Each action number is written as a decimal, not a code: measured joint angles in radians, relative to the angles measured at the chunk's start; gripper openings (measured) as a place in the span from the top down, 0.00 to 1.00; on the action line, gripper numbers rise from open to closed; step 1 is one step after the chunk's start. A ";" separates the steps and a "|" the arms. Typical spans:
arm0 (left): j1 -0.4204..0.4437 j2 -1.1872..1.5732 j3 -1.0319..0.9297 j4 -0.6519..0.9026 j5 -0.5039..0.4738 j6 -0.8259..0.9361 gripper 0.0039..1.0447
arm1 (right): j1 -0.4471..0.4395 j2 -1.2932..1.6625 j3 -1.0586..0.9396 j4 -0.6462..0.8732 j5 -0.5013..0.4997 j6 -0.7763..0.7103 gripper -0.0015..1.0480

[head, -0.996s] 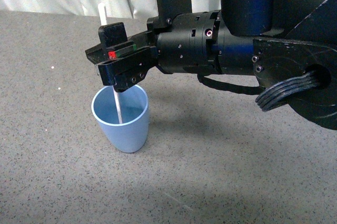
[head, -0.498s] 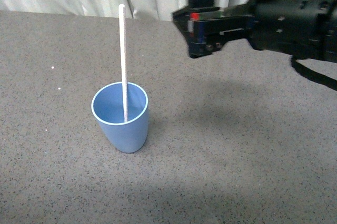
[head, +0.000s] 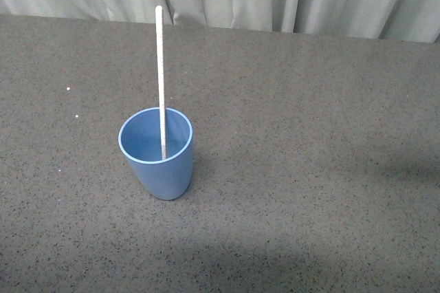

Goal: Transfer chopsticks to blue cup

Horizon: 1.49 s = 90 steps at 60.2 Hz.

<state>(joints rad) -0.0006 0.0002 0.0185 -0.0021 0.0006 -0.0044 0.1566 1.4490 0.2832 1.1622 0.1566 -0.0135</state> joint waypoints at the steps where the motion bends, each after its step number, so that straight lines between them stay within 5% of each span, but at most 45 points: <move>1: 0.000 0.000 0.000 0.000 0.000 0.000 0.06 | -0.004 -0.016 -0.014 -0.002 -0.006 0.000 0.53; 17: 0.000 0.000 0.000 0.000 0.000 0.000 0.06 | -0.059 -0.236 -0.152 -0.097 -0.061 -0.001 0.99; 33: 0.000 0.000 0.000 0.000 0.000 0.000 0.06 | -0.153 -0.484 -0.232 -0.265 -0.151 0.003 0.99; 90: 0.000 0.000 0.000 0.000 0.000 0.000 0.06 | -0.154 -1.081 -0.279 -0.793 -0.156 0.003 0.99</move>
<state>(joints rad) -0.0006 0.0002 0.0185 -0.0021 0.0002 -0.0044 0.0021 0.3676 0.0044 0.3695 0.0010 -0.0109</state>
